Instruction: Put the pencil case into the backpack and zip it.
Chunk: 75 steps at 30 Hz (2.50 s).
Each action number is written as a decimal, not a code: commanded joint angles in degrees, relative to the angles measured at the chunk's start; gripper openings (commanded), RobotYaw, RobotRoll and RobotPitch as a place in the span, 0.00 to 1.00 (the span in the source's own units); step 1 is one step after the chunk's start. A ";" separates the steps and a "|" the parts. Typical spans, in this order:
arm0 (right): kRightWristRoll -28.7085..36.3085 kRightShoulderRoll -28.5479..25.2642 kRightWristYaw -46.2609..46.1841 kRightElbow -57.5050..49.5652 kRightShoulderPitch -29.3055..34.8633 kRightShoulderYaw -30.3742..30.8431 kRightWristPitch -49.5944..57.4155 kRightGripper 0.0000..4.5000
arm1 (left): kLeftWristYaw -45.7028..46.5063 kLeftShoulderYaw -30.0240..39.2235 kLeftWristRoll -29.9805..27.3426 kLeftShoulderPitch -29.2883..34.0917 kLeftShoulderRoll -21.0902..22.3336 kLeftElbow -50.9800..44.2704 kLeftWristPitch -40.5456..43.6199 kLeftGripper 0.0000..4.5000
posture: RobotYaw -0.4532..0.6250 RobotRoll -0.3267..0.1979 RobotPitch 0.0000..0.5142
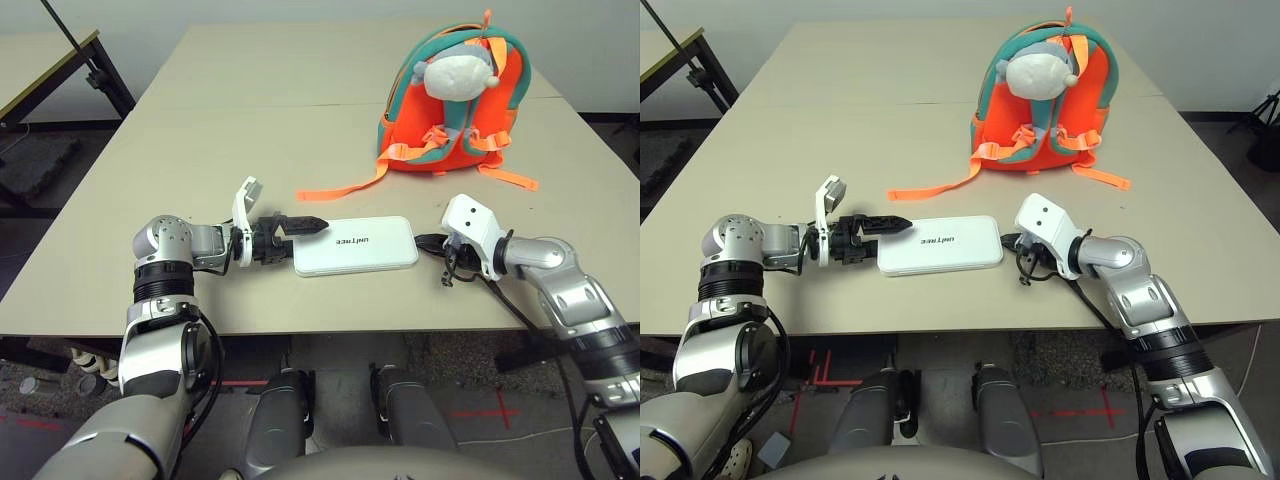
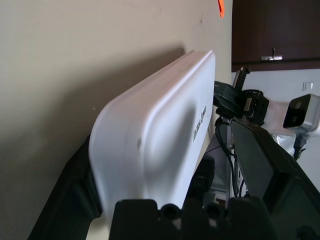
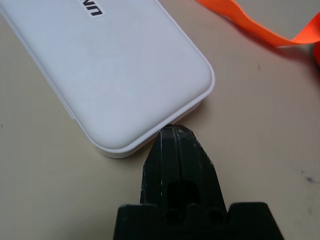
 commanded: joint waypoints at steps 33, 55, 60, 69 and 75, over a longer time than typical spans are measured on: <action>-2.25 -2.80 -1.47 3.42 -2.56 0.03 -2.05 0.72 | -5.14 -0.35 -2.44 -5.37 4.61 -11.62 -5.66 0.26 | 0.26 0.62 0.22; 2.48 0.44 -20.33 12.35 -14.23 -15.38 10.40 1.00 | 0.15 4.91 2.64 -27.85 16.05 -5.73 -33.61 0.26 | 0.27 0.62 0.21; 4.97 2.98 -24.21 14.97 -18.02 -18.76 10.48 1.00 | -1.16 1.26 6.52 -26.02 16.78 -3.78 -39.00 0.26 | 0.27 0.62 0.21; 9.99 7.41 -26.80 18.89 -23.81 -21.21 11.21 1.00 | -4.16 -3.98 10.93 -21.94 15.70 -0.66 -44.56 0.26 | 0.28 0.62 0.20; 9.09 8.66 -27.45 26.77 -27.53 -20.05 7.36 1.00 | -4.65 -4.71 11.88 -21.82 14.69 0.80 -46.00 0.26 | 0.28 0.62 0.19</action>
